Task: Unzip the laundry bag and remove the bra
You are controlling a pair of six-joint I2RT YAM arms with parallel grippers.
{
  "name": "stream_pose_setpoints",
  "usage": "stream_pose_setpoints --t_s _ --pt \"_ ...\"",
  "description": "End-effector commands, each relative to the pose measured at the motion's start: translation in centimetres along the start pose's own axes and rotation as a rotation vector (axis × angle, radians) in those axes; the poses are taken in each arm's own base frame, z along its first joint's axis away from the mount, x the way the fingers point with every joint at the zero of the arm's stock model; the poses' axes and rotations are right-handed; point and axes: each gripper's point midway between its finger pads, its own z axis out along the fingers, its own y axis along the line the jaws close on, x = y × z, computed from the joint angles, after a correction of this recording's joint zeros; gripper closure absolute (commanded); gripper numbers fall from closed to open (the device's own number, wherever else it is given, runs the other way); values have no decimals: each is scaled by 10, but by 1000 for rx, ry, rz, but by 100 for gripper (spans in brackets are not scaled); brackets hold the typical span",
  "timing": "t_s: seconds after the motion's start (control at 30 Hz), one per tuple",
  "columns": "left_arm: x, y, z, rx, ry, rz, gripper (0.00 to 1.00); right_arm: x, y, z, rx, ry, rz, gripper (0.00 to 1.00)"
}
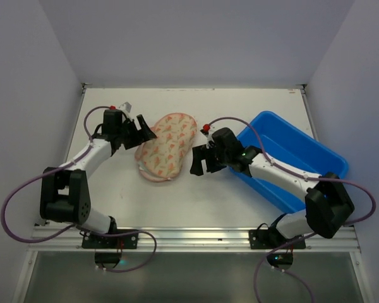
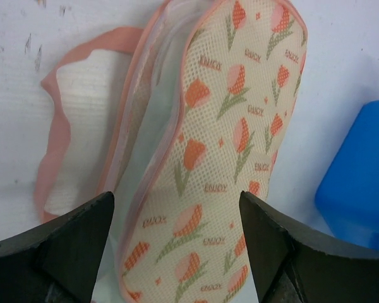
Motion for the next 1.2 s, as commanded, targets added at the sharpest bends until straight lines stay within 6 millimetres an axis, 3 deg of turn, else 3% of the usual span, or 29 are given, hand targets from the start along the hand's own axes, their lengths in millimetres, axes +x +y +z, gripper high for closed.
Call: stream_pose_setpoints --t_s 0.0,0.13,0.33,0.57,0.83,0.9,1.0,1.13,1.17 --pt "-37 -18 6 41 -63 120 17 -14 -10 -18 46 -81 -8 16" --pt "-48 -18 20 30 -47 156 22 -25 -10 -32 52 -144 -22 15" --pt "-34 -24 36 48 29 190 35 -40 -2 -54 29 -225 -31 15" --pt "-22 -12 47 -11 85 212 46 -56 9 -77 -3 -308 -48 15" --pt "-24 -24 45 1 74 269 90 -58 10 -85 -6 -332 -51 15" --pt "-21 -30 44 24 84 271 99 -60 11 -88 -6 -345 -54 15" --pt "-21 -52 36 52 61 310 100 -65 12 -97 -2 -375 -59 16" --pt "-12 -104 21 152 46 352 100 -73 12 -113 13 -427 -66 15" --pt "-1 -127 17 198 58 380 99 -75 11 -117 19 -440 -66 15"
